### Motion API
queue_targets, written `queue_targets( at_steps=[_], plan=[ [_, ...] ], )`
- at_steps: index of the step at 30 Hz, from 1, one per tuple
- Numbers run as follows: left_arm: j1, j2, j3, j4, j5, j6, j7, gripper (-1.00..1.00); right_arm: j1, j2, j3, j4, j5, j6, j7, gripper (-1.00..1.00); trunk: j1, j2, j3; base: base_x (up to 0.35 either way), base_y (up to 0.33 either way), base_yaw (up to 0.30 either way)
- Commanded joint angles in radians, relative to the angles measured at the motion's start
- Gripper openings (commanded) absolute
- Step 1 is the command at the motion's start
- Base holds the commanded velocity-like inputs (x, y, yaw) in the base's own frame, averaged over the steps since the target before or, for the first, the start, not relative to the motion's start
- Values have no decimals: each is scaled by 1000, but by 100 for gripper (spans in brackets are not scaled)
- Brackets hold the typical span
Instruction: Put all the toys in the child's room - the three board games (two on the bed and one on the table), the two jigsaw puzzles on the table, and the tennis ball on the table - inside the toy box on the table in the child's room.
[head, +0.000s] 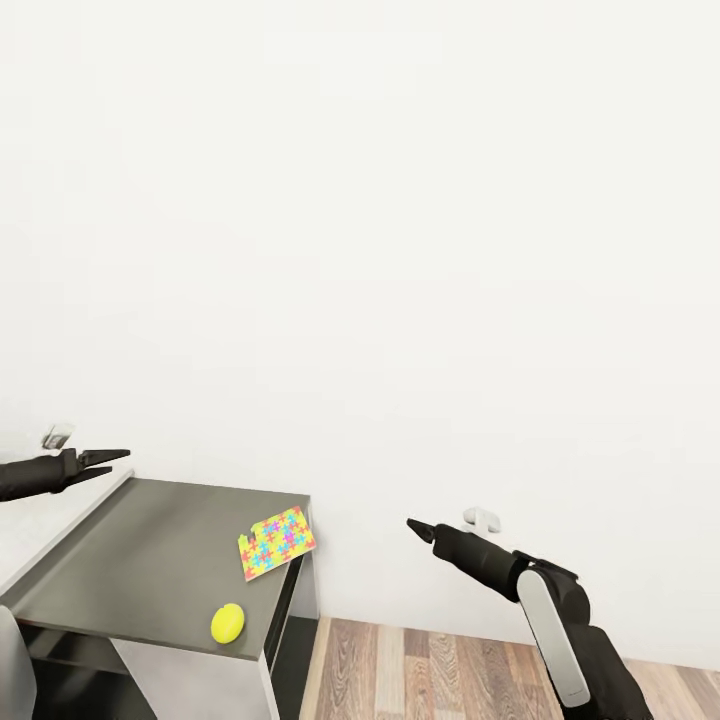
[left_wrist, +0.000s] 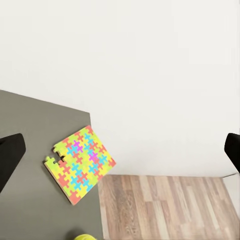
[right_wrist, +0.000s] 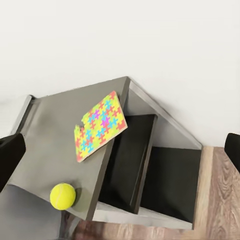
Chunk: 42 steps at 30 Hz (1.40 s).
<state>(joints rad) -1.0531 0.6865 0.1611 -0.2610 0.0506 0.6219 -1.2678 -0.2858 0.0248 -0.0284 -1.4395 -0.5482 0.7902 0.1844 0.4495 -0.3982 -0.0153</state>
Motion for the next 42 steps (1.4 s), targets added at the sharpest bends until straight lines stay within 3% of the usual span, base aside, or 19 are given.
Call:
queue_targets(
  at_steps=[1, 5, 7, 10, 13, 20, 22, 24, 28, 31, 35, 38, 42],
  plan=[
    [-1, -3, -2, 0, 5, 10, -1, 100, -3, 4, -4, 9, 4, 6, 7, 100, 1, -2, -2, 0, 0, 0],
    [-1, -19, -2, 0, 5, 10, 1, 100, -24, 15, -9, 127, -2, 3, 11, 100, 1, -2, -2, 0, 0, 0],
    [-1, -30, -2, 0, 5, 10, -1, 100, -58, 16, -15, 213, -23, 2, 17, 100, 1, -2, -2, 0, 0, 0],
    [-1, -55, -3, 0, 5, 11, -5, 100, -107, 14, -24, 332, -86, 0, 29, 100, 1, -2, -2, 0, 0, 0],
    [-1, -67, -2, -2, 6, 11, -9, 100, -122, 7, -27, 367, -118, 0, 33, 100, 1, -2, -2, 0, 0, 0],
    [-1, -104, -4, -10, 8, 21, -40, 100, -133, -5, -30, 394, -138, 0, 41, 100, 1, -2, -2, 0, 0, 0],
    [-1, -120, -18, -11, 7, 30, -87, 100, -133, -7, -30, 396, -139, 0, 53, 100, 1, -2, -2, 0, 0, 0],
    [-1, -133, -63, -13, 7, 39, -184, 100, -134, -9, -31, 400, -140, 0, 88, 100, 1, -2, -2, 0, 0, 0],
    [-1, -139, -140, -22, 8, 52, -295, 100, -134, -17, -32, 411, -141, 0, 154, 100, 1, -2, -2, 0, 0, 0],
    [-1, -140, -185, -37, 13, 87, -303, 100, -137, -28, -33, 433, -141, -7, 209, 100, 1, -2, -2, 0, 0, 0],
    [-1, -145, -201, -57, 16, 125, -303, 100, -145, -33, -33, 476, -141, -35, 230, 100, 1, -2, -2, 0, 0, 0],
    [-1, -177, -208, -64, 16, 146, -303, 100, -164, -33, -33, 515, -139, -53, 236, 100, 1, -2, -2, 0, 0, 0],
    [-1, -252, -211, -70, 12, 186, -303, 100, -187, -31, -32, 576, -131, -64, 239, 100, 1, -2, -2, 0, 0, 0]
  ],
)
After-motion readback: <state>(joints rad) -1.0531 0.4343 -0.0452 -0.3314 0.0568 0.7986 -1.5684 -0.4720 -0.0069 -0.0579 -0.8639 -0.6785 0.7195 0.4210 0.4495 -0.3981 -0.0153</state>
